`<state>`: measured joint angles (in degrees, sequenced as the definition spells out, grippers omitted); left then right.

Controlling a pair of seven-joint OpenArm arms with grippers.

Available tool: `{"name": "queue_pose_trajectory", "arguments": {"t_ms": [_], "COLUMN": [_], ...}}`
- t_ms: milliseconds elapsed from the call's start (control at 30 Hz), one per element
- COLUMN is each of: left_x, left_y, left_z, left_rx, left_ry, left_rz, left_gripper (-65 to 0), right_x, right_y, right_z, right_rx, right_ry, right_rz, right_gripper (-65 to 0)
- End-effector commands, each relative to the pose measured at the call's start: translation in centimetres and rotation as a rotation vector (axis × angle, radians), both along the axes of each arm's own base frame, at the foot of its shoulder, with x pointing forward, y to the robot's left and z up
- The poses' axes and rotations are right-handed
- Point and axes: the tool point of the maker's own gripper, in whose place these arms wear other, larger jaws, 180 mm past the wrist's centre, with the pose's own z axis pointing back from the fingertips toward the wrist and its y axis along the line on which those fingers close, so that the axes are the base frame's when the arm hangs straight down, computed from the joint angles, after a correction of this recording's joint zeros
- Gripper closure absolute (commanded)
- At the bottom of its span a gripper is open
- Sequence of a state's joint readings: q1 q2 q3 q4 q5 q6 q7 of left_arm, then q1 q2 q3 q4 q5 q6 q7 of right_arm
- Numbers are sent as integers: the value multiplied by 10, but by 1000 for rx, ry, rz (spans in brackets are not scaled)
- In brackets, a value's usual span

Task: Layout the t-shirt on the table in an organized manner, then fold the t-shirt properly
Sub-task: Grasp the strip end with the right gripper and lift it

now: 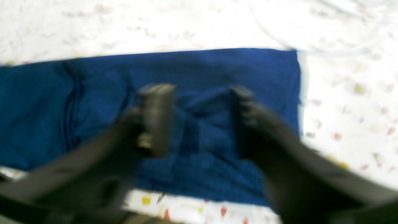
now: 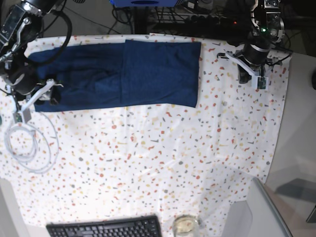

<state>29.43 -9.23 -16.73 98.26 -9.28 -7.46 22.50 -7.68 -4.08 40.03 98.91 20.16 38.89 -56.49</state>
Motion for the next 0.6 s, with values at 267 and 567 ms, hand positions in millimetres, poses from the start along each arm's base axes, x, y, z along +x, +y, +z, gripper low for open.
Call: {"name": "queue_pose_trajectory", "arguments": {"t_ms": [267, 567], "left_x": [-3, 3], "left_y": [13, -1], "left_z": [-12, -43], "left_rx": [-37, -112], "left_ry": [-117, -108], "left_rz": [-8, 32], "left_gripper": [0, 0], "right_x": [-15, -18], "right_y": [-94, -85], "right_z": [-37, -61], "right_rx": [203, 383], "right_ry": [120, 179], "right_rz": [-235, -252], "right_gripper": [-537, -537]}}
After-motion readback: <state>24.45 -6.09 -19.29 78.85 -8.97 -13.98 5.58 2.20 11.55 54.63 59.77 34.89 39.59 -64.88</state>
